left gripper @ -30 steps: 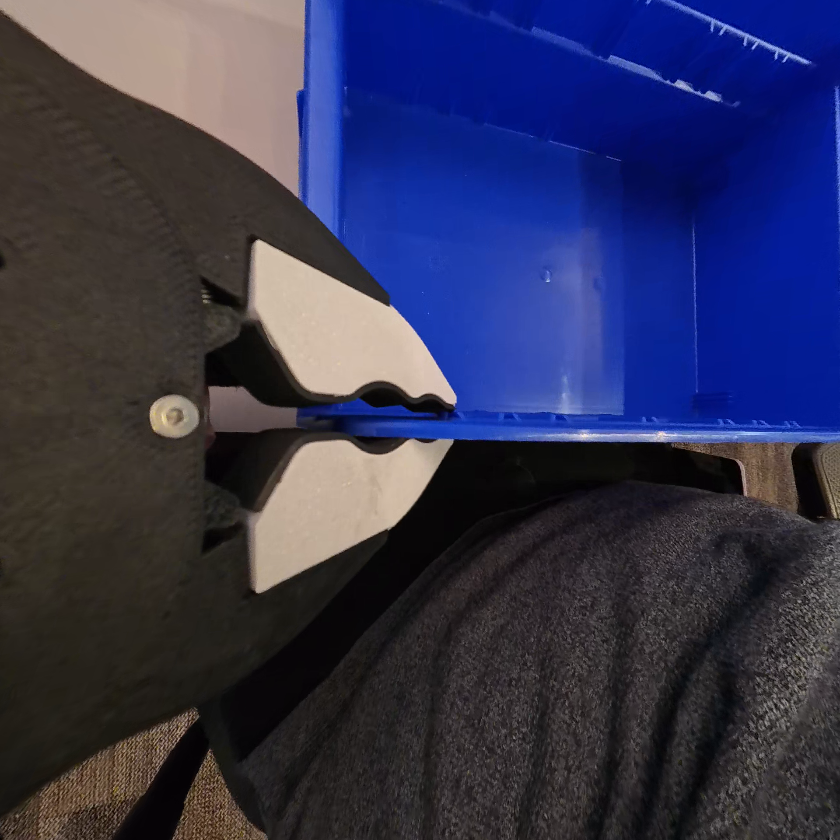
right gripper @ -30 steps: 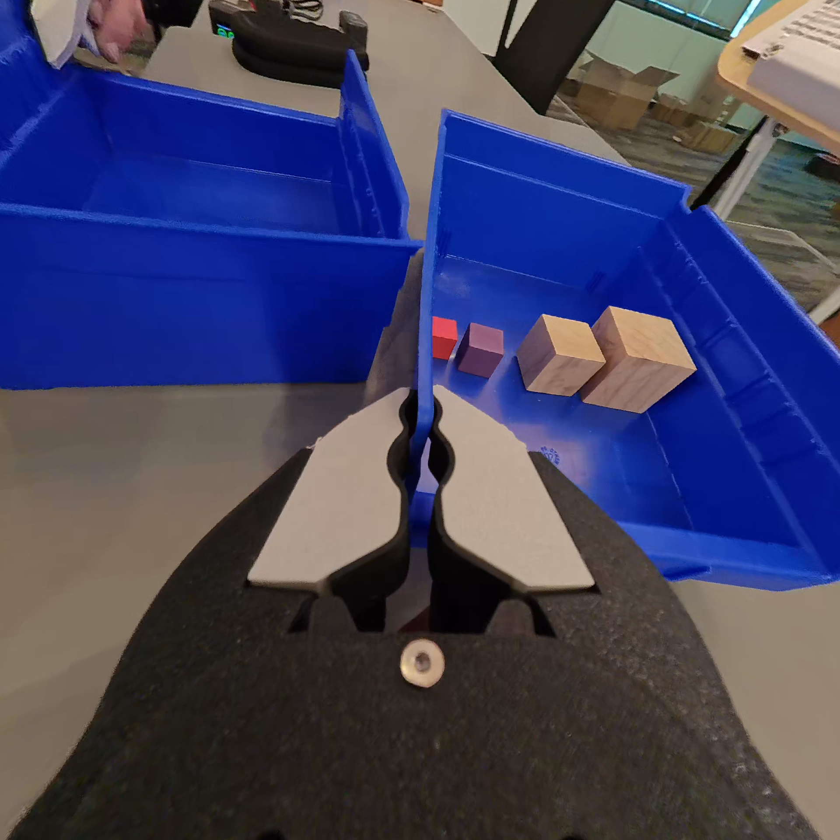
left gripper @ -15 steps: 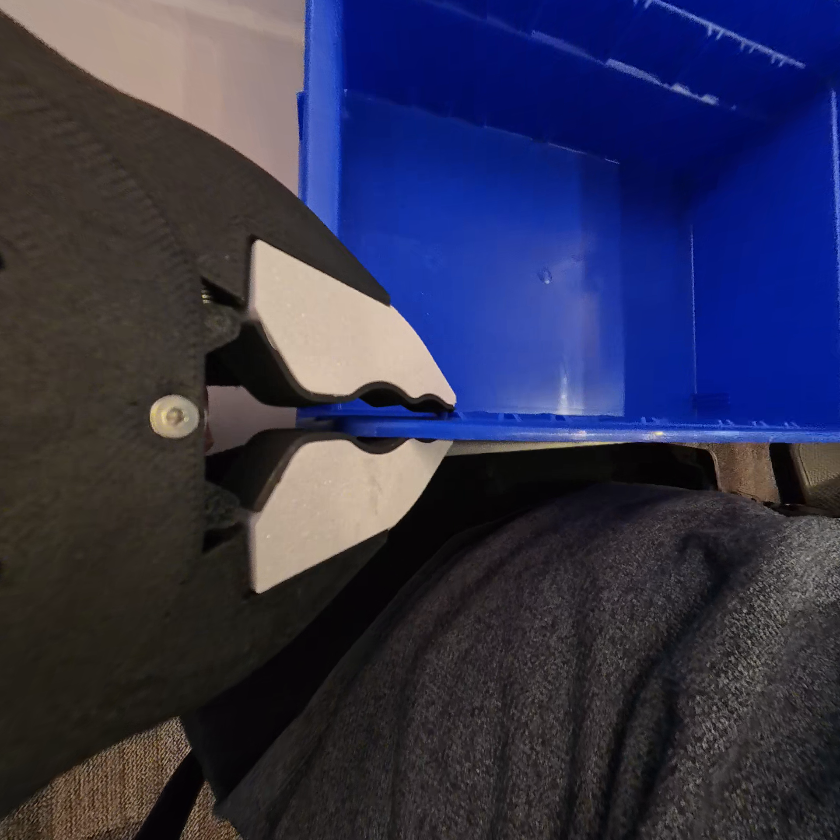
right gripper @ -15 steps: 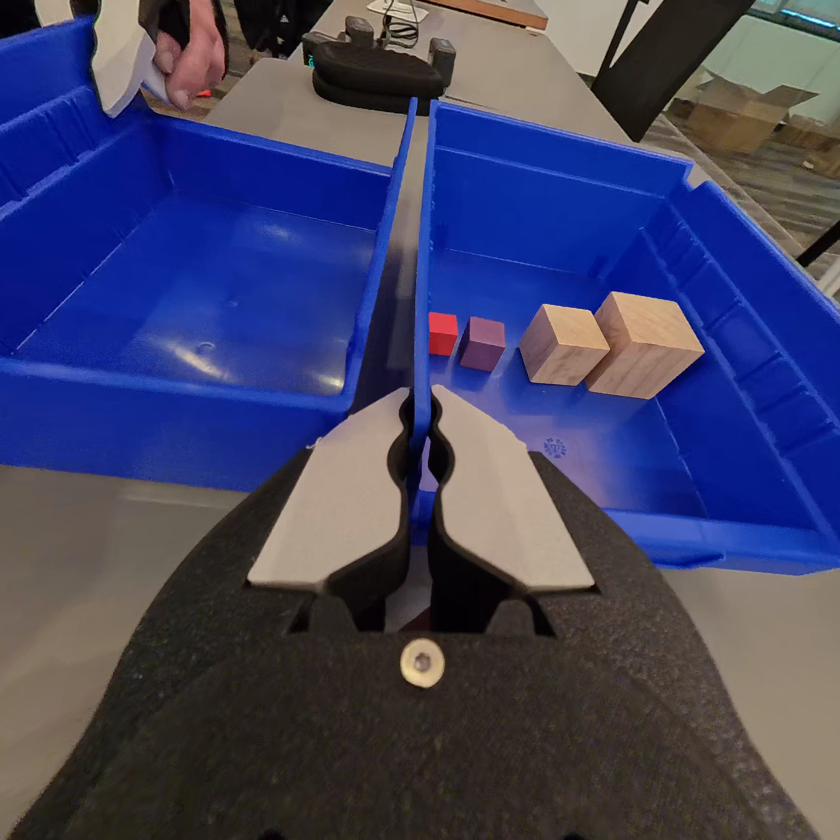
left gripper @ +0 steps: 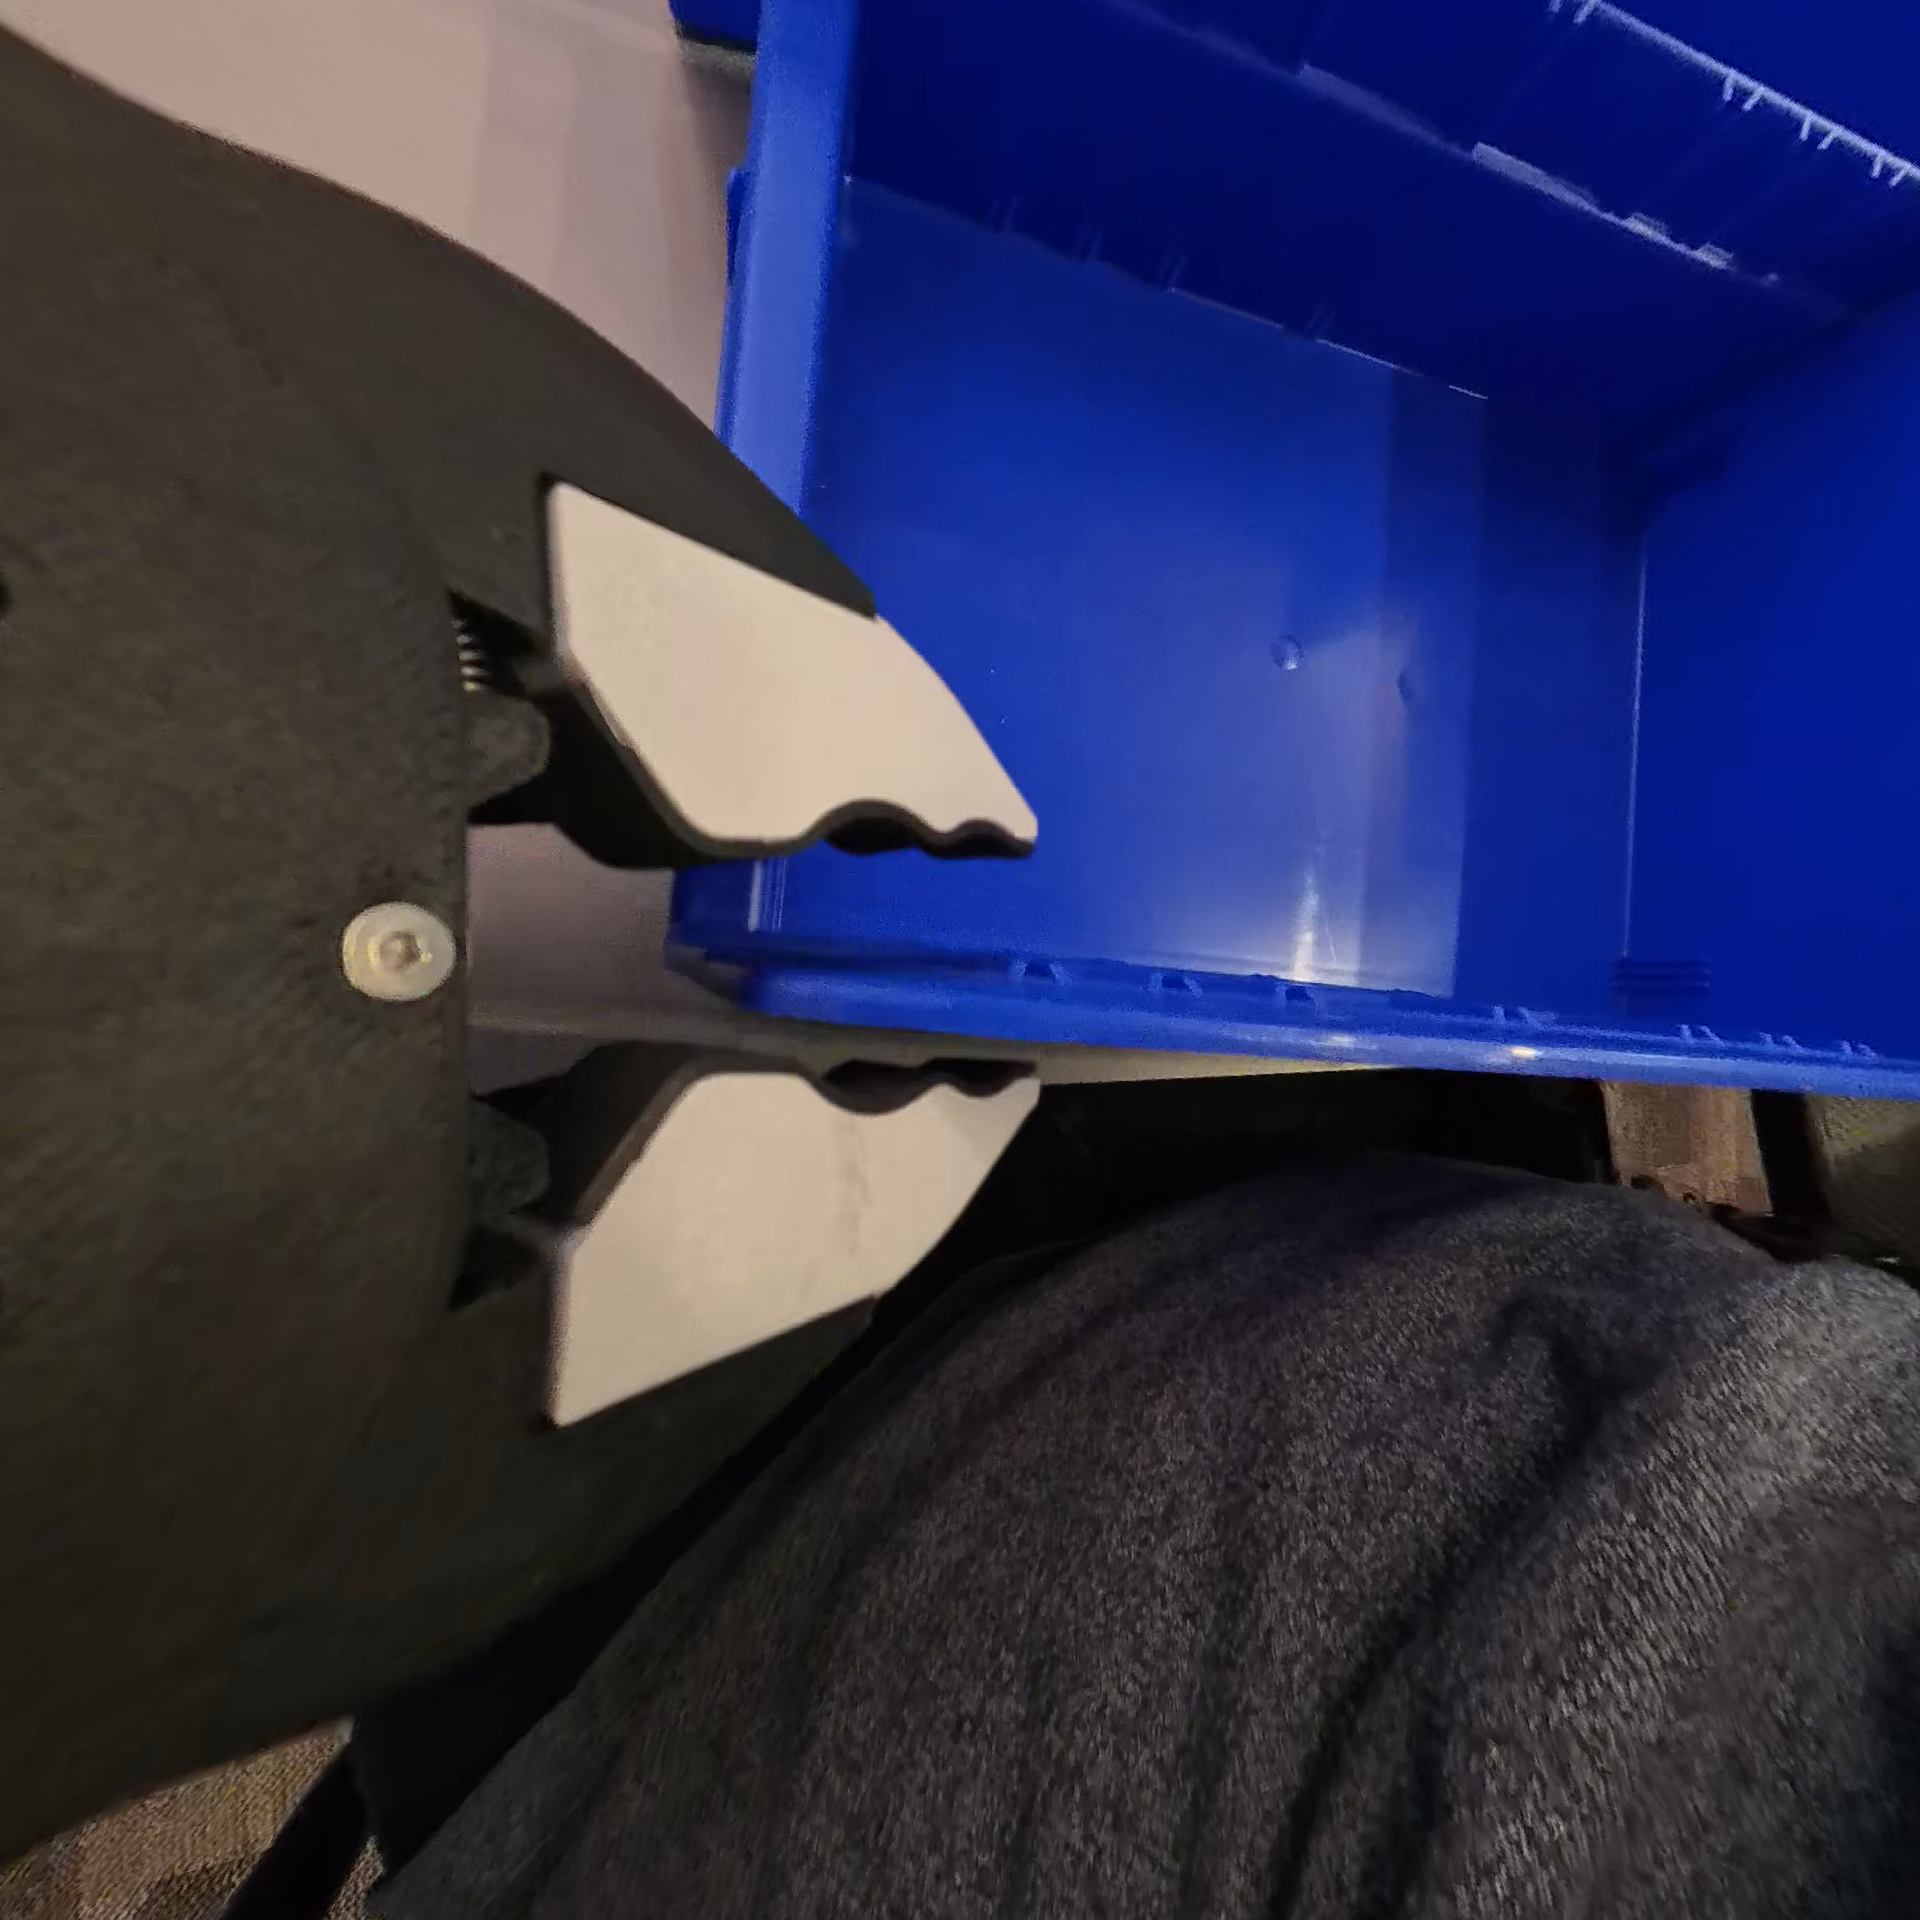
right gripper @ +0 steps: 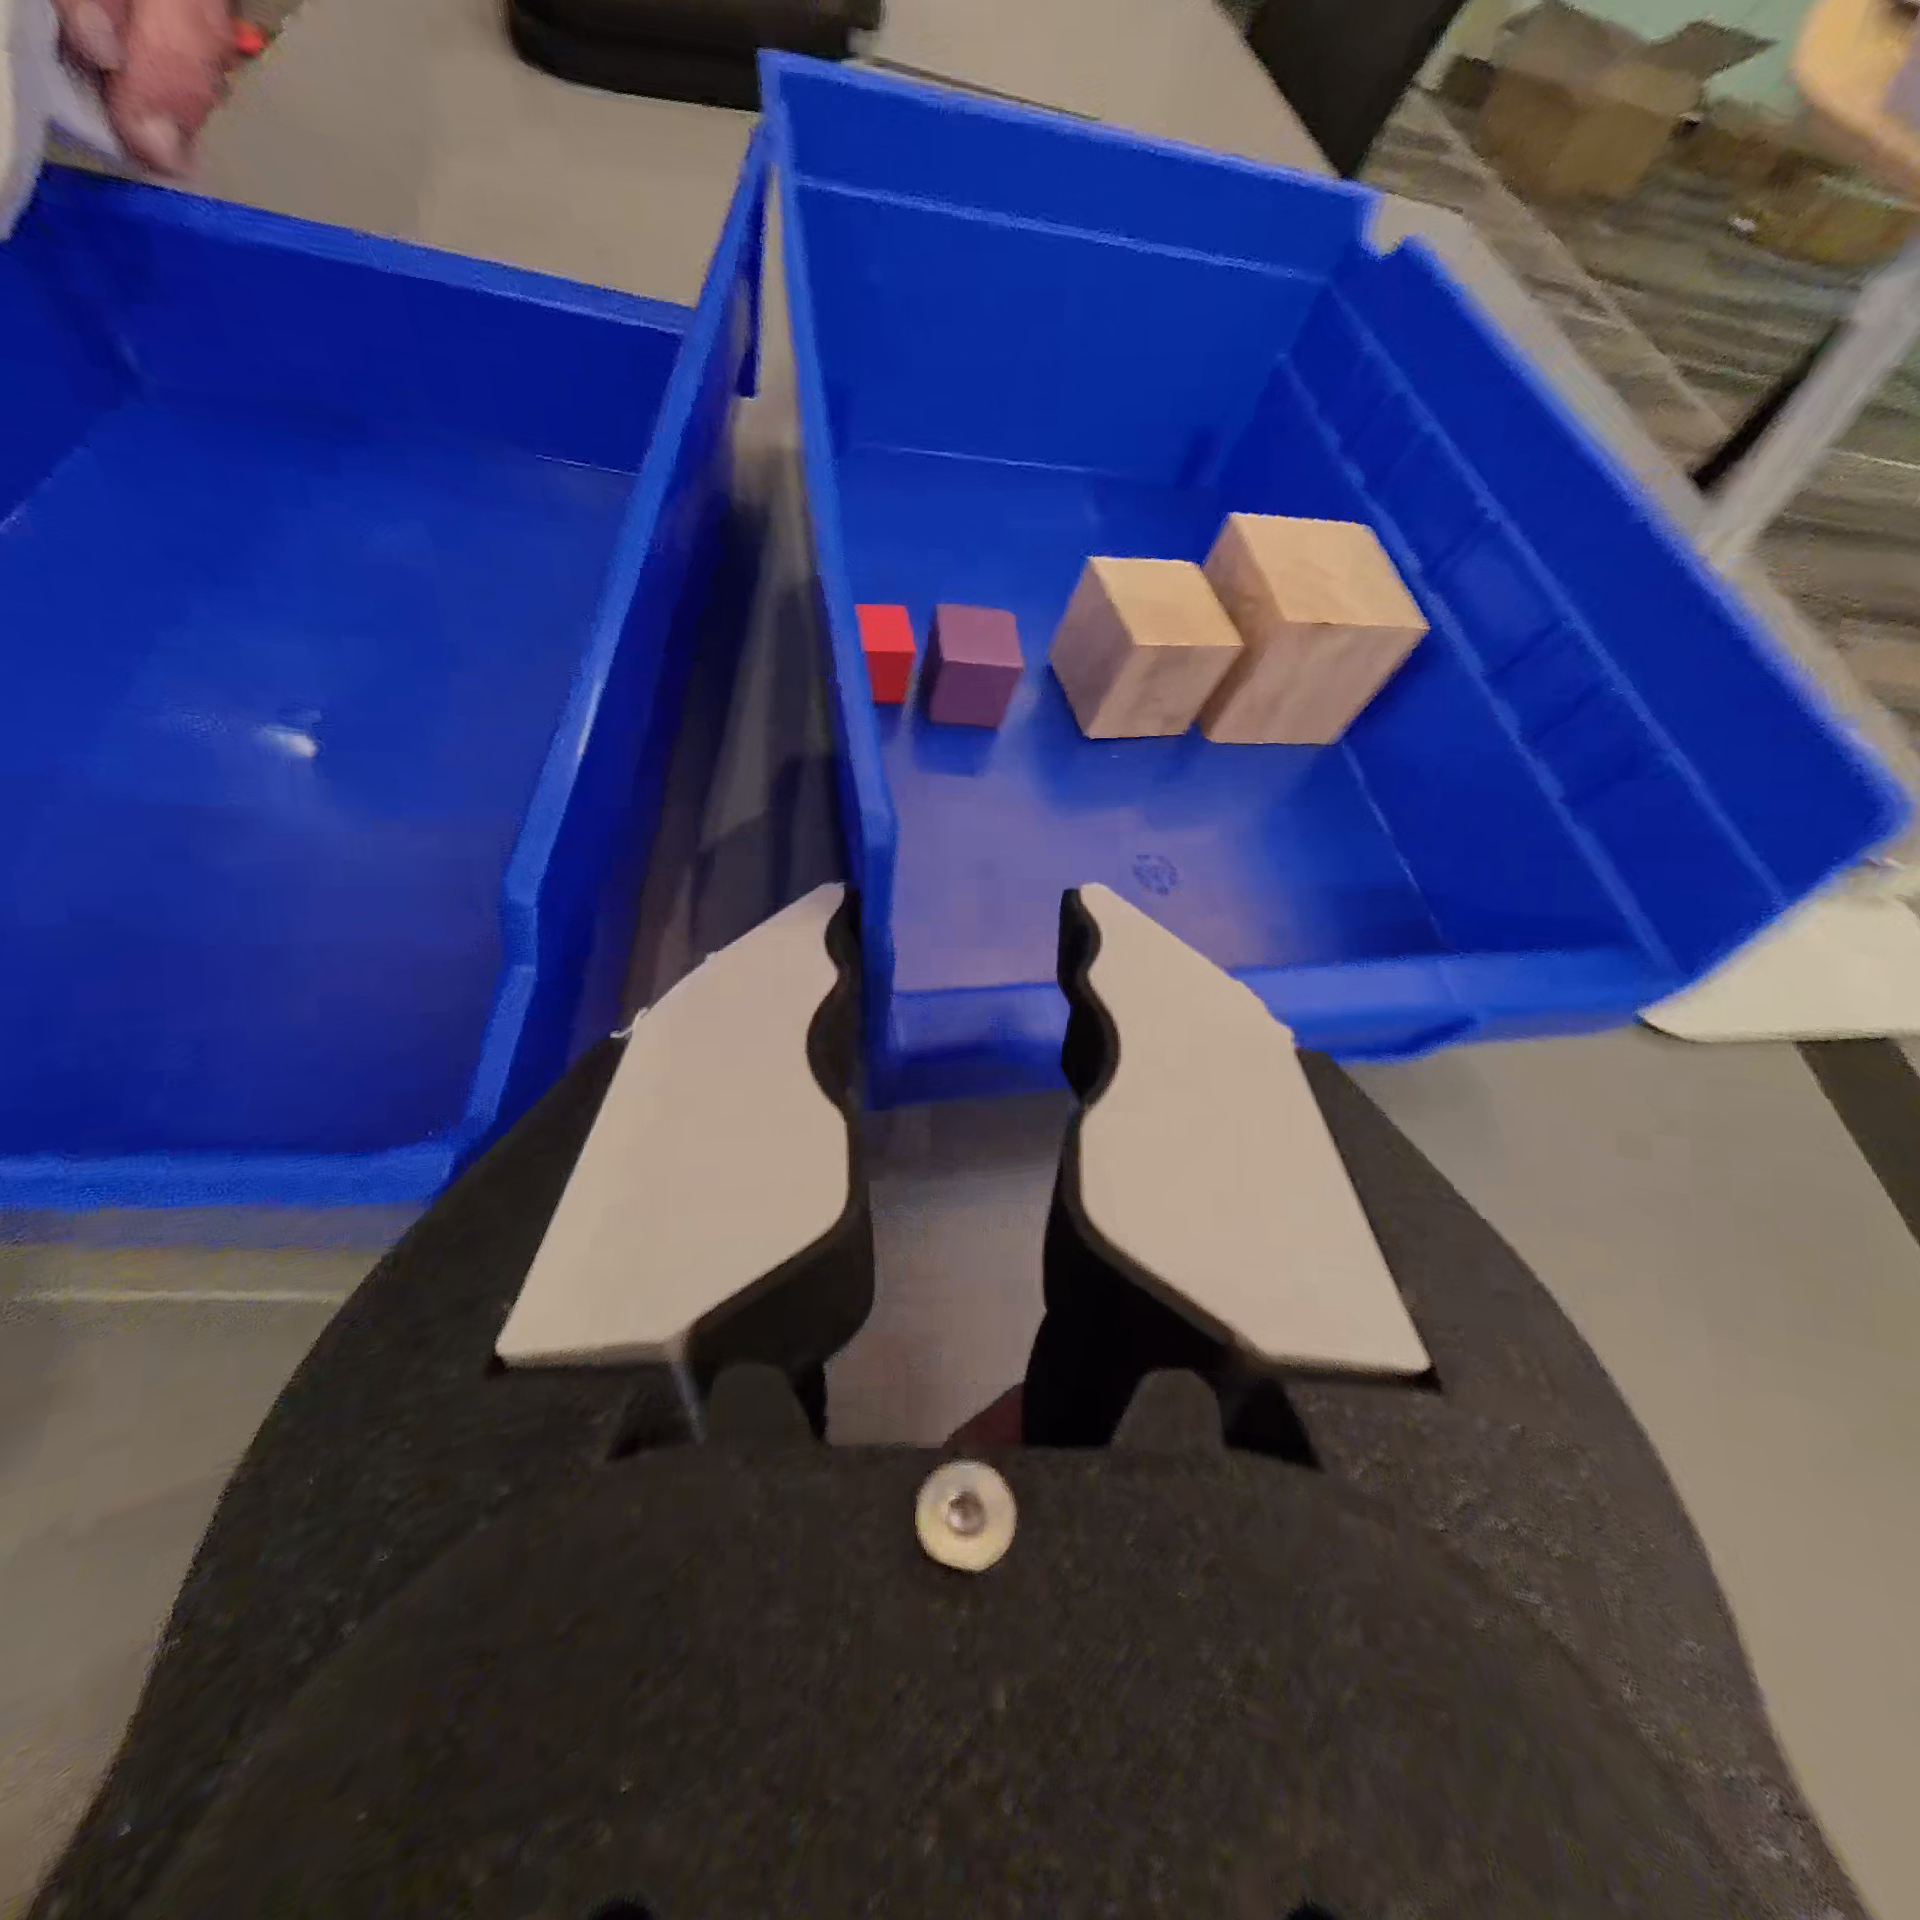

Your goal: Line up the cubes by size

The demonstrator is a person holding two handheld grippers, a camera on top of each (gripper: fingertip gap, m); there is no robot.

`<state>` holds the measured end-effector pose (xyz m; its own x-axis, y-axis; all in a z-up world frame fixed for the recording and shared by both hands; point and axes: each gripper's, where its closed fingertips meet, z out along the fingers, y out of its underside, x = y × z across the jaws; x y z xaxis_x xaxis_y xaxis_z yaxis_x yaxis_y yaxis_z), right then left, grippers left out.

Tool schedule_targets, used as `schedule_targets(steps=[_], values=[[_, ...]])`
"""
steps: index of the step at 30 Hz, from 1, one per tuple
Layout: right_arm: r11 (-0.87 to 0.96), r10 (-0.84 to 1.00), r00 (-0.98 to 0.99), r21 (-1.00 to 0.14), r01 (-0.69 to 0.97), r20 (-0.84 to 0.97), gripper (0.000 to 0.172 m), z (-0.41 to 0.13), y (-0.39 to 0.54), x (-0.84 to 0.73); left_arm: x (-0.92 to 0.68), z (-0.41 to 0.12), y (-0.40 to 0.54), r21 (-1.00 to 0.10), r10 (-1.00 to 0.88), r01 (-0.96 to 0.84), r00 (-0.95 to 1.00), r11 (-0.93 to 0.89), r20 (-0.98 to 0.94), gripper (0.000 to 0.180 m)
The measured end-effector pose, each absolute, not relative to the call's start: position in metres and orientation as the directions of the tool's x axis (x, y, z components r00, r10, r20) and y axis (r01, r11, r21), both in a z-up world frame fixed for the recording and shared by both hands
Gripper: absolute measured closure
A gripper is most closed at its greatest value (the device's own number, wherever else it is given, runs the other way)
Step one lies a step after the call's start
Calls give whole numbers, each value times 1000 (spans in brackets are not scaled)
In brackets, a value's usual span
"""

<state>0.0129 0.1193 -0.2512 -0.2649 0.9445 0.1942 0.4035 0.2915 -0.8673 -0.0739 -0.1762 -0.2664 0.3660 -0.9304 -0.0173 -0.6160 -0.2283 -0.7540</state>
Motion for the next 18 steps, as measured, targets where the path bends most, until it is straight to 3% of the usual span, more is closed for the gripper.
schedule_targets(steps=[5,9,14,18], values=[[224,972,-48,-844,488,230,134,-235,137,50,-80,-256,-176,-765,-919,-593,395,-253,-3,132],[66,987,100,-882,467,127,133,-213,128,76,-84,-255,-181,-755,-913,-598,409,-269,1,132],[-112,986,161,-900,421,-47,127,-201,86,89,-86,-257,-184,-745,-908,-605,418,-279,0,132],[-115,974,226,-874,472,-6,116,-207,70,92,-92,-250,-180,-753,-899,-597,437,-278,-13,133]])
